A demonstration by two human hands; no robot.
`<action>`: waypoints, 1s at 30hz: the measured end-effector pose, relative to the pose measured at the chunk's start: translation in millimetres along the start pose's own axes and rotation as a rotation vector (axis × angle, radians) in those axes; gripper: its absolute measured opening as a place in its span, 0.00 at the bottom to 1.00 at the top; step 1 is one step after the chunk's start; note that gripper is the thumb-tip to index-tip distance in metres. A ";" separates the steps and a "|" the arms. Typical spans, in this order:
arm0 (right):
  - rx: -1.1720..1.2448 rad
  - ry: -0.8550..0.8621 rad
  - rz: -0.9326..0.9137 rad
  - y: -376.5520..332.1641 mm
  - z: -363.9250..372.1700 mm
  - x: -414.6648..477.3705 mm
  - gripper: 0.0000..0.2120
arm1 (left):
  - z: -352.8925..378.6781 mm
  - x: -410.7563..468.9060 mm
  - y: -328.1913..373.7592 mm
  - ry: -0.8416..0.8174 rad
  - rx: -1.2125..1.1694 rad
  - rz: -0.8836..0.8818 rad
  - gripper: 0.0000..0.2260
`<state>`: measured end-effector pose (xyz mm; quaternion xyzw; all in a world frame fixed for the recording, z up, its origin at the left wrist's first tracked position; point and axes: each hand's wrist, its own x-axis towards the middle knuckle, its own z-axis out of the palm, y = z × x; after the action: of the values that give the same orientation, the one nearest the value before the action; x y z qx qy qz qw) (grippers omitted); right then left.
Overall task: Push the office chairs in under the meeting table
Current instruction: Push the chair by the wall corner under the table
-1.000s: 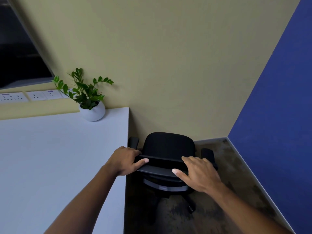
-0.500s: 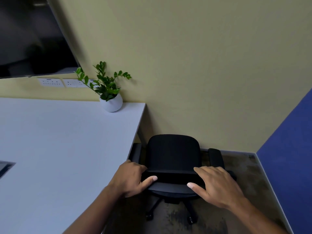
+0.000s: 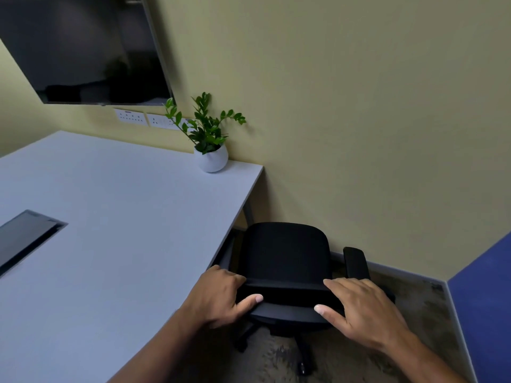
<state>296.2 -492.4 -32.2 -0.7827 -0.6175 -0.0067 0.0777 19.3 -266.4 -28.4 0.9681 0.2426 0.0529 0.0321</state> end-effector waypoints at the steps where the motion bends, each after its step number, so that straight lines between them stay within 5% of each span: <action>1: 0.006 -0.015 -0.005 -1.1 -1.2 0.6 0.41 | -0.3 -3.3 0.7 0.006 0.000 -0.009 0.33; 13: -0.007 -0.146 -0.136 -4.6 -3.6 27.1 0.44 | -0.1 -50.4 8.7 0.062 -0.007 -0.153 0.32; 21: -0.029 -0.048 0.001 -15.6 17.6 42.6 0.49 | 9.3 -76.7 30.3 0.143 0.027 -0.321 0.32; 30: -0.002 0.009 -0.140 -11.2 13.2 70.1 0.47 | 9.8 -83.9 46.5 0.162 0.031 -0.433 0.33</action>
<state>300.9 -420.5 -36.4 -0.7377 -0.6703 -0.0164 0.0792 -31.5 -347.4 -41.3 0.8864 0.4473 0.1187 0.0083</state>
